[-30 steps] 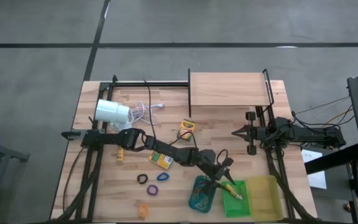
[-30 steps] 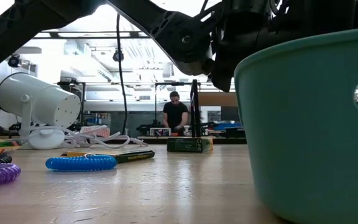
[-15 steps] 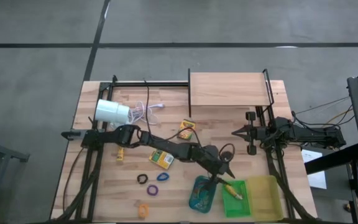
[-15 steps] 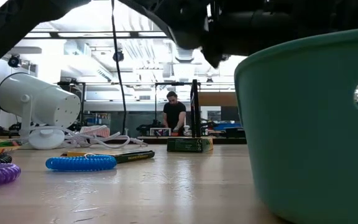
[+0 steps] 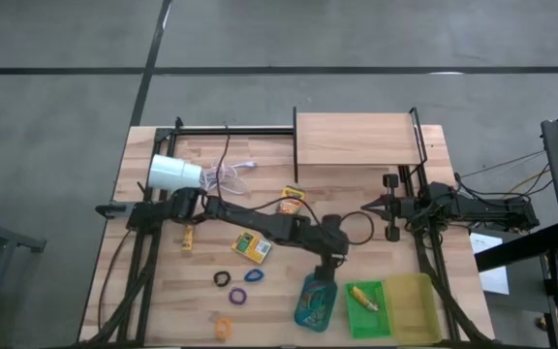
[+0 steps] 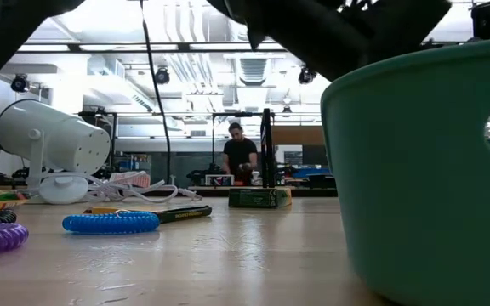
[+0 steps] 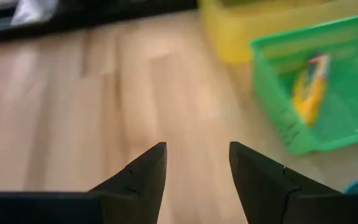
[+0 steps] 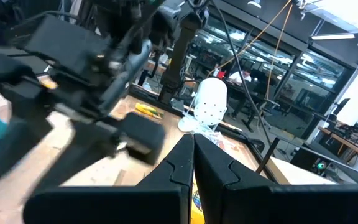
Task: Pick & Place Office Desk Supplies
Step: Put the crayon box into the green bin
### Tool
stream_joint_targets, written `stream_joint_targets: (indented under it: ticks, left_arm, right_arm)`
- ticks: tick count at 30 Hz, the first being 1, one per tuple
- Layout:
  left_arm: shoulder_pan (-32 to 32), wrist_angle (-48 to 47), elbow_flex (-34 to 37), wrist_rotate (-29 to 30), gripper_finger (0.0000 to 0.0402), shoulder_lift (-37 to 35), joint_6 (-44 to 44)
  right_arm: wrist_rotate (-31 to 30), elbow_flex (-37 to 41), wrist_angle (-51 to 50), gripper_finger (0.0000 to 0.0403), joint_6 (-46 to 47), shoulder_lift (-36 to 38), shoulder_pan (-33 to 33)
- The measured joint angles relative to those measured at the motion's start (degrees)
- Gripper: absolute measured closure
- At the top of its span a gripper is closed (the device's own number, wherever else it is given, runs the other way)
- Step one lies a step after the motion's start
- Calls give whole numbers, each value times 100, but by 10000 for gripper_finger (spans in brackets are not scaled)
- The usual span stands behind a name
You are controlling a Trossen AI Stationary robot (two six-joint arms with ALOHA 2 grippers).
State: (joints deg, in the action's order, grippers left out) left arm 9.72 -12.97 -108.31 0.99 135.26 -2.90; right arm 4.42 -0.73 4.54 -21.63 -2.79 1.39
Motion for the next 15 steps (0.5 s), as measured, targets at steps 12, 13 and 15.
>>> stream_joint_targets:
  ticks: [12, 13, 15]
  left_arm:
    - [81, 290, 1671, 1270, 223, -1189, 708]
    - [88, 526, 2010, 1346, 223, -1402, 776]
    - [115, 949, 2723, 1535, 223, -1837, 935]
  right_arm:
    - [2, 0, -2, 394, 0, 0, 0]
    - [0, 2, -2, 394, 0, 0, 1]
    - [1, 2, -2, 394, 0, 0, 0]
